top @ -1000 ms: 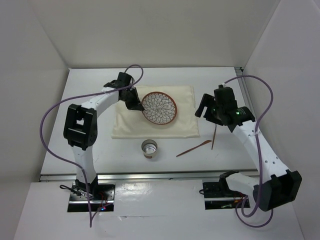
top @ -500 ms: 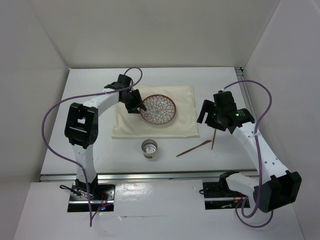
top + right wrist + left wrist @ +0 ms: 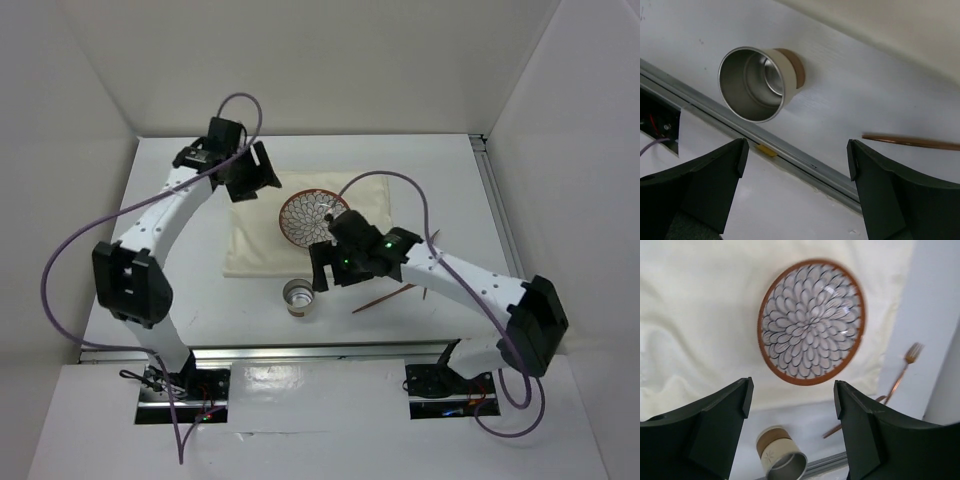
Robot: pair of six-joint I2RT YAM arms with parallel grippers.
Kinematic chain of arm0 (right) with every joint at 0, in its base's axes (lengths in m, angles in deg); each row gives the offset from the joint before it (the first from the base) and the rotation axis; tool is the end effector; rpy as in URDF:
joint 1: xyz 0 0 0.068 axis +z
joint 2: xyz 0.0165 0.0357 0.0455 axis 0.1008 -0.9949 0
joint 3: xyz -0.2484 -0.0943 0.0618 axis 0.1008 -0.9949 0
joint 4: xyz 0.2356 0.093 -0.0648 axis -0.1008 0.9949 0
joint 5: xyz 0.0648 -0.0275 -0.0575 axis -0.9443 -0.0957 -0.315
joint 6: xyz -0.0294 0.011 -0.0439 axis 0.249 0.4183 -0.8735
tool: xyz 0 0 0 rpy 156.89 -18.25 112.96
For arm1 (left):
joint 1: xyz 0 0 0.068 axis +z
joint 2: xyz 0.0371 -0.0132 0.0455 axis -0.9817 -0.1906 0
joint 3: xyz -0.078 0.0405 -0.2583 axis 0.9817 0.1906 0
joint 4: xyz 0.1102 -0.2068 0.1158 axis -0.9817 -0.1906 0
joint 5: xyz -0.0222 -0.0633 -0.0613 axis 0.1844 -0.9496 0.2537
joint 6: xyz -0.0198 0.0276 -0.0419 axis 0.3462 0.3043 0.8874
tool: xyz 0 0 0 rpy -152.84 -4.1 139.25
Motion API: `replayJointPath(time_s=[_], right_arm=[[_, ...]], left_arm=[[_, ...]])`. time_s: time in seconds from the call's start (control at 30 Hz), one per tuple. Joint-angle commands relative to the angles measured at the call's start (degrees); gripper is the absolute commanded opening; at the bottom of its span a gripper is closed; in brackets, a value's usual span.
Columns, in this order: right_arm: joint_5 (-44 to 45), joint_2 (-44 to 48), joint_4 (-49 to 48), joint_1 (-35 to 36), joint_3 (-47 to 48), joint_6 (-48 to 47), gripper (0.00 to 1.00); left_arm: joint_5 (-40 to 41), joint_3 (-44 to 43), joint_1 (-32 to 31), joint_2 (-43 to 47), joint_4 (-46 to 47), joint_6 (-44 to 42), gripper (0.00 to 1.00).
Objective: Set the dinner table for one person
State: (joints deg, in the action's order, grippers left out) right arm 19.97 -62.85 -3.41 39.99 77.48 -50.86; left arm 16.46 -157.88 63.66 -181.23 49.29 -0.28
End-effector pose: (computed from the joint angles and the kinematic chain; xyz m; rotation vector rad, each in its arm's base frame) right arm 0.1906 0.1984 0.2807 -0.3922 2.5806 0.5792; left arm 0.3874 -0.1109 0.3051 -0.5250 2.4593 -0.5815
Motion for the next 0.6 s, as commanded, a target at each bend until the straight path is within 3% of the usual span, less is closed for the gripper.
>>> replayJointPath(time_s=[0.0, 0.07, 0.2, 0.47, 0.57], right_arm=[[5.06, -4.27, -5.82, 4.75, 3.89, 2.76, 0.93], [5.60, -8.14, -8.01, 5.55, 4.43, 3.55, 0.93], [4.98, -13.94, -10.22, 6.08, 5.04, 4.78, 0.83], [3.33, -18.52, -15.21, 6.60, 3.73, 5.14, 0.49], [4.97, -18.52, -13.05, 7.13, 5.64, 5.13, 0.24]], left_arm=[[4.61, -5.38, 1.81, 8.86, -5.04, -1.96, 0.83], [5.31, -6.09, 2.61, 11.76, -6.37, -2.67, 0.83], [3.12, -2.76, 4.62, 16.33, -5.24, -3.19, 0.83], [-0.04, 1.21, 6.30, 18.27, -5.05, -4.25, 0.82], [-2.24, 0.60, 6.30, 18.88, -5.05, -4.25, 0.82]])
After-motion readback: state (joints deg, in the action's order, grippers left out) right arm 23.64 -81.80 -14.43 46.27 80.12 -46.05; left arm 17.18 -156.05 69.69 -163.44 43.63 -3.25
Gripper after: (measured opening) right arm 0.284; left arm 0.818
